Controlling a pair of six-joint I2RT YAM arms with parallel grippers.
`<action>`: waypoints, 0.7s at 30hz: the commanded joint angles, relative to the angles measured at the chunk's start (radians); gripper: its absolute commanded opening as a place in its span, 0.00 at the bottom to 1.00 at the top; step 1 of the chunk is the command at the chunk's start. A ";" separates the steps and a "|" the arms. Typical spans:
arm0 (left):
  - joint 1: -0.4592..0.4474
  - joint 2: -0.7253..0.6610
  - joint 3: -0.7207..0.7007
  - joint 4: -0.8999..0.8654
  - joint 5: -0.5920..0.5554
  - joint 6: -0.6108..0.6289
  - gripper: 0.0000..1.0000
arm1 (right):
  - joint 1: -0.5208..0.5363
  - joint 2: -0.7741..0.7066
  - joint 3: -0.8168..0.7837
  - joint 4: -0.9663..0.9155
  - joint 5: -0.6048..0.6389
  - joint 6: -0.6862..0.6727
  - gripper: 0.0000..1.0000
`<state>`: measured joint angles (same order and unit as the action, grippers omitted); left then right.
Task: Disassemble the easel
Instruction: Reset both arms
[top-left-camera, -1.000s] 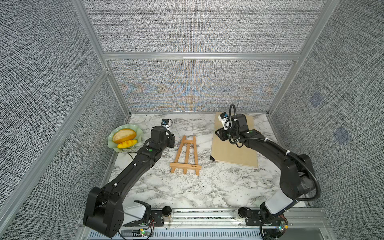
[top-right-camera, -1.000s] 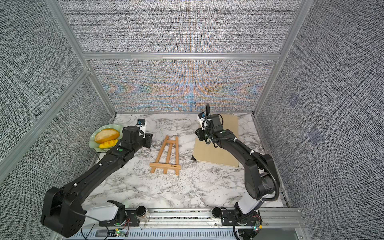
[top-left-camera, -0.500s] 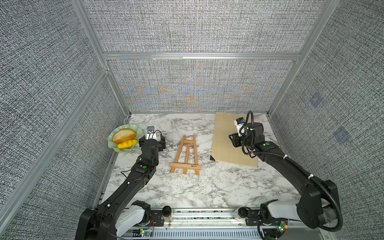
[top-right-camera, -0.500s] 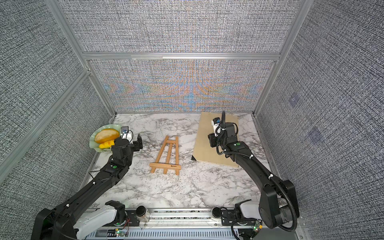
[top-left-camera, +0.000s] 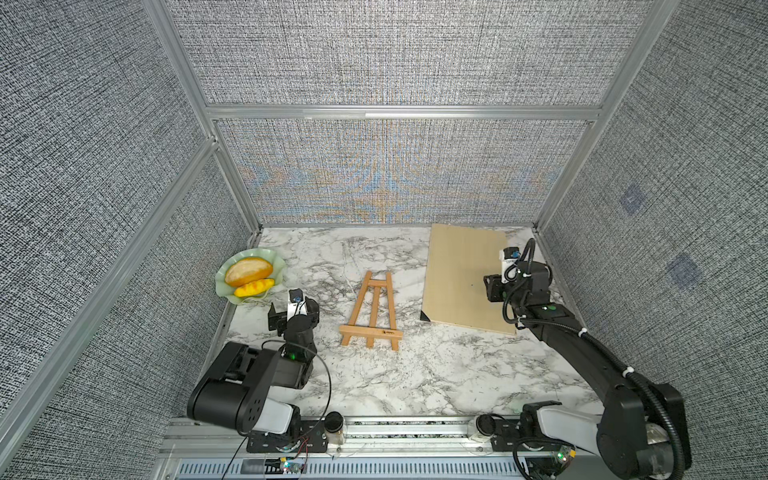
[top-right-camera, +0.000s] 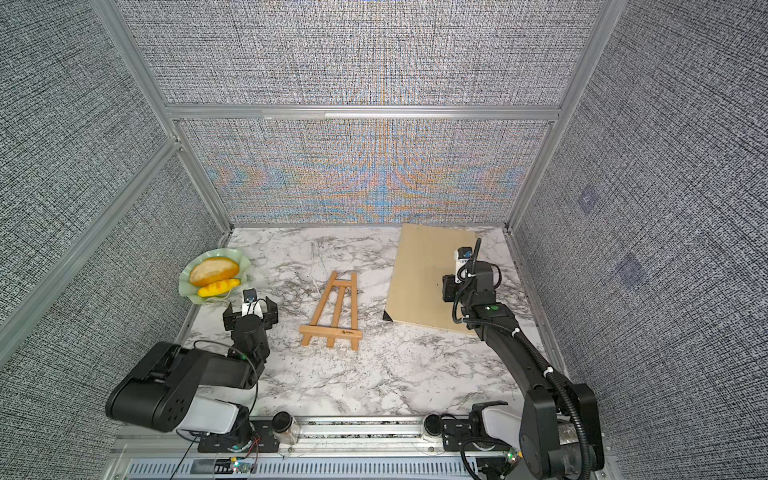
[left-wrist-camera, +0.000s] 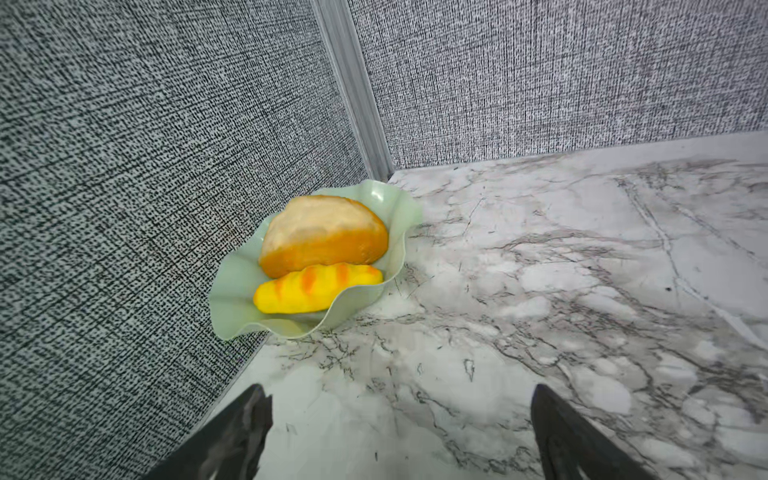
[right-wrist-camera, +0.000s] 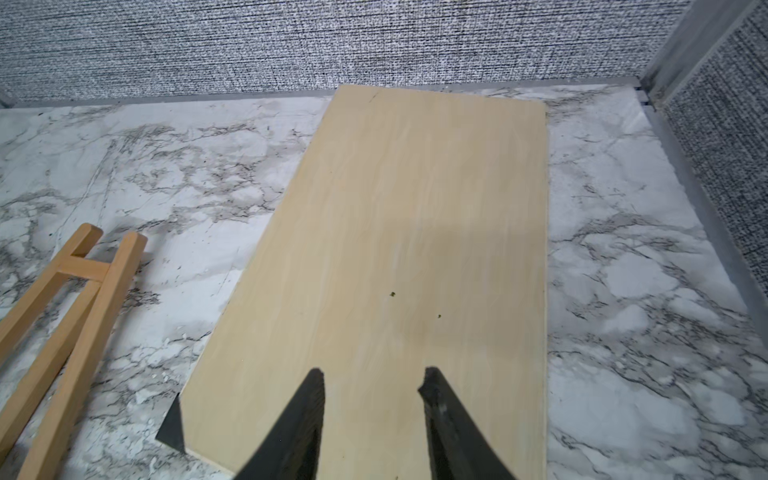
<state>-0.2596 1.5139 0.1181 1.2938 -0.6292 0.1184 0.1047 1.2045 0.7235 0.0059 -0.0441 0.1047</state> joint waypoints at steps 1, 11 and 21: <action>0.002 -0.002 -0.030 0.266 0.012 0.009 0.99 | -0.024 -0.010 -0.037 0.085 0.045 0.022 0.42; 0.042 0.002 -0.067 0.316 0.200 0.016 0.99 | -0.073 -0.072 -0.272 0.407 0.169 -0.027 0.46; 0.099 0.079 -0.072 0.385 0.305 -0.015 0.94 | -0.107 -0.048 -0.385 0.609 0.141 -0.012 0.46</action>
<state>-0.1627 1.5887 0.0238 1.5997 -0.3626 0.1055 0.0010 1.1500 0.3614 0.4923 0.0978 0.0902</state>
